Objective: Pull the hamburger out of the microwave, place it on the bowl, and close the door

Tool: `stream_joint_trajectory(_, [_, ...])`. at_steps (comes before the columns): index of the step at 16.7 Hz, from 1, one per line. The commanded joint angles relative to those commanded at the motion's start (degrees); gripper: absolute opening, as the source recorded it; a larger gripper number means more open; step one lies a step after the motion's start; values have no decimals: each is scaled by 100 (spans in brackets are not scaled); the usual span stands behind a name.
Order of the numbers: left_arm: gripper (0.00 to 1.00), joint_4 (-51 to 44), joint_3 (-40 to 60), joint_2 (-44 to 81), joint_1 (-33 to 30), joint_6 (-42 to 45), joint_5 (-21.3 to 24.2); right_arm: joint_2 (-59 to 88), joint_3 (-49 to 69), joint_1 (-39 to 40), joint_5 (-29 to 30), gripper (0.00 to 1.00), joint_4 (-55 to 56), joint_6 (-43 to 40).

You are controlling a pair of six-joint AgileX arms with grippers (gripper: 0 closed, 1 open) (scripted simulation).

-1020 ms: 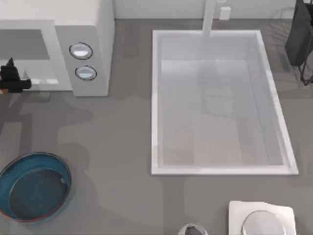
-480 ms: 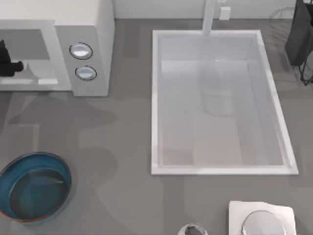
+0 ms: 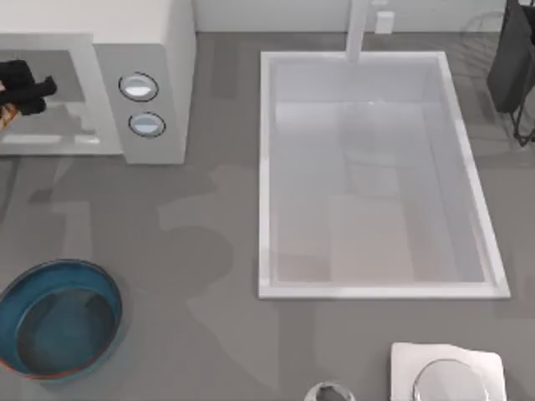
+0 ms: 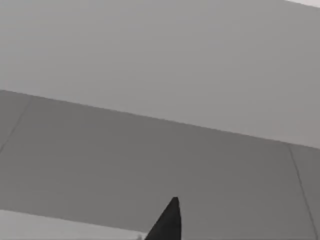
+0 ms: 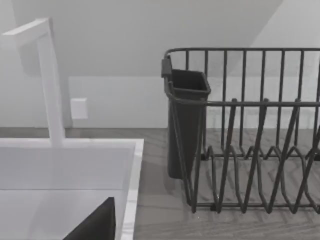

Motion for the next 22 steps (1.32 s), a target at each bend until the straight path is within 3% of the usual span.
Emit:
stream_joint_trajectory(5, [0,-2346,975,14,-771,-2550,-813,0,0,0,0,100,0,0])
stream_joint_trajectory(13, [0,-7301,2503,480,-2363,-8047,-2514,0,0,0,0,100,0,0])
stream_joint_trajectory(18, [0,-10309,2972,1191,-3311,-11374,-3572,0,0,0,0,100,0,0])
stream_joint_trajectory(22, [0,-12238,3023,1907,-3908,-13495,-4258,0,0,0,0,100,0,0])
